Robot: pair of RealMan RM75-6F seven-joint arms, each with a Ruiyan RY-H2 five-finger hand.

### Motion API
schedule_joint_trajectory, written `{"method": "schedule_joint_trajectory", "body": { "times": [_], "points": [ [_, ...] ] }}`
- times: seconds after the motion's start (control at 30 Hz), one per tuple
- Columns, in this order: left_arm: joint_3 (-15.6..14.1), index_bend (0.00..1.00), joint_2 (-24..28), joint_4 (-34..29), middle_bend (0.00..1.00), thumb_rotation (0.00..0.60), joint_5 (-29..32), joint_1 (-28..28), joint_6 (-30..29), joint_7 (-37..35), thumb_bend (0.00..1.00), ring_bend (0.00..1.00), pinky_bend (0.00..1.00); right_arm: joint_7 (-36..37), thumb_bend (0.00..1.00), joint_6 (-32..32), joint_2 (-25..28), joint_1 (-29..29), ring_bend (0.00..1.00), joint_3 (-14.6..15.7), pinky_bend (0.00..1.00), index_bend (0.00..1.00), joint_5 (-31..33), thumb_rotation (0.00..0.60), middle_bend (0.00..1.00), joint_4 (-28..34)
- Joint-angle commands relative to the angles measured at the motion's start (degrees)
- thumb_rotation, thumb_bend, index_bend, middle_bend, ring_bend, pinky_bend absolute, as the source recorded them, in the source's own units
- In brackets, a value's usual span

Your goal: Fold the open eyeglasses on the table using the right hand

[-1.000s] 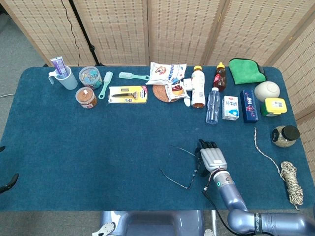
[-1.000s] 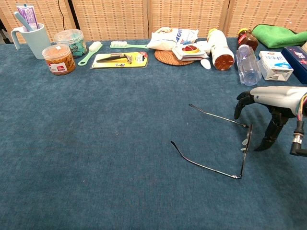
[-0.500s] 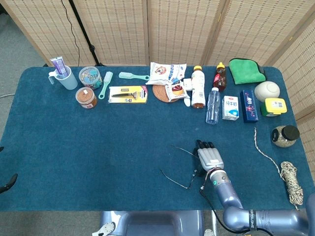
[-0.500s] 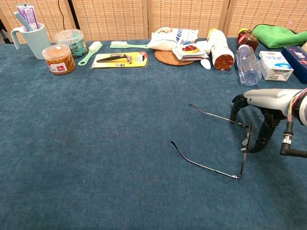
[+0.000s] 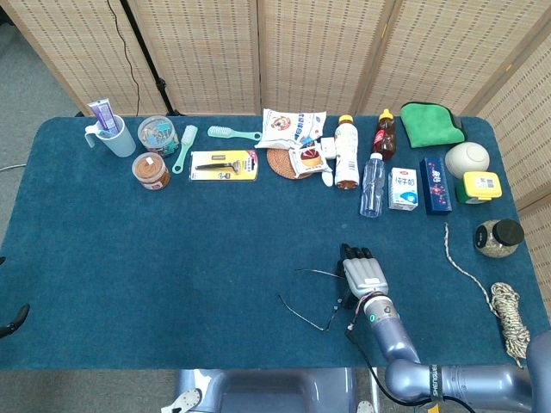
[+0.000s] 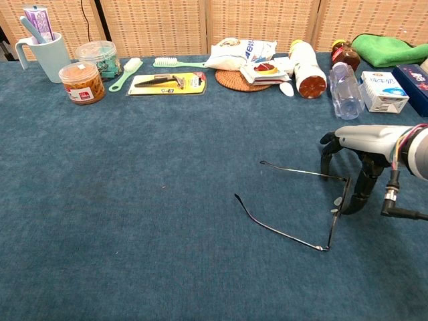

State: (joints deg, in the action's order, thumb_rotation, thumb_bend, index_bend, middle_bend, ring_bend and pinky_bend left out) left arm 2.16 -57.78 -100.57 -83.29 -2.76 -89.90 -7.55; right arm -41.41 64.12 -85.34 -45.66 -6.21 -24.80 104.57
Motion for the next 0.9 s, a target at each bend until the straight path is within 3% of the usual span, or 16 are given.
{"method": "schedule_joint_trajectory", "body": {
  "times": [0.03, 0.53, 0.9],
  "points": [
    [0.0, 0.16, 0.0, 0.0, 0.05, 0.539, 0.0, 0.0, 0.0, 0.1, 0.26, 0.02, 0.0, 0.1, 0.0, 0.0, -0.2, -0.1, 0.0, 0.0, 0.0, 0.42, 0.1, 0.6, 0.02, -0.3],
    [0.2, 0.16, 0.0, -0.4, 0.05, 0.54, 0.2, 0.0, 0.0, 0.6, 0.26, 0.02, 0.0, 2.2, 0.07, 0.7, -2.5, 0.2, 0.03, -0.4, 0.0, 0.61, -0.7, 0.6, 0.17, -3.6],
    [0.2, 0.16, -0.1, -0.8, 0.05, 0.538, 0.1, 0.1, 0.1, 1.2, 0.26, 0.02, 0.0, 2.3, 0.08, 1.0, -3.4, 0.2, 0.06, -0.8, 0.0, 0.65, -1.2, 0.6, 0.2, -5.7]
  ]
}}
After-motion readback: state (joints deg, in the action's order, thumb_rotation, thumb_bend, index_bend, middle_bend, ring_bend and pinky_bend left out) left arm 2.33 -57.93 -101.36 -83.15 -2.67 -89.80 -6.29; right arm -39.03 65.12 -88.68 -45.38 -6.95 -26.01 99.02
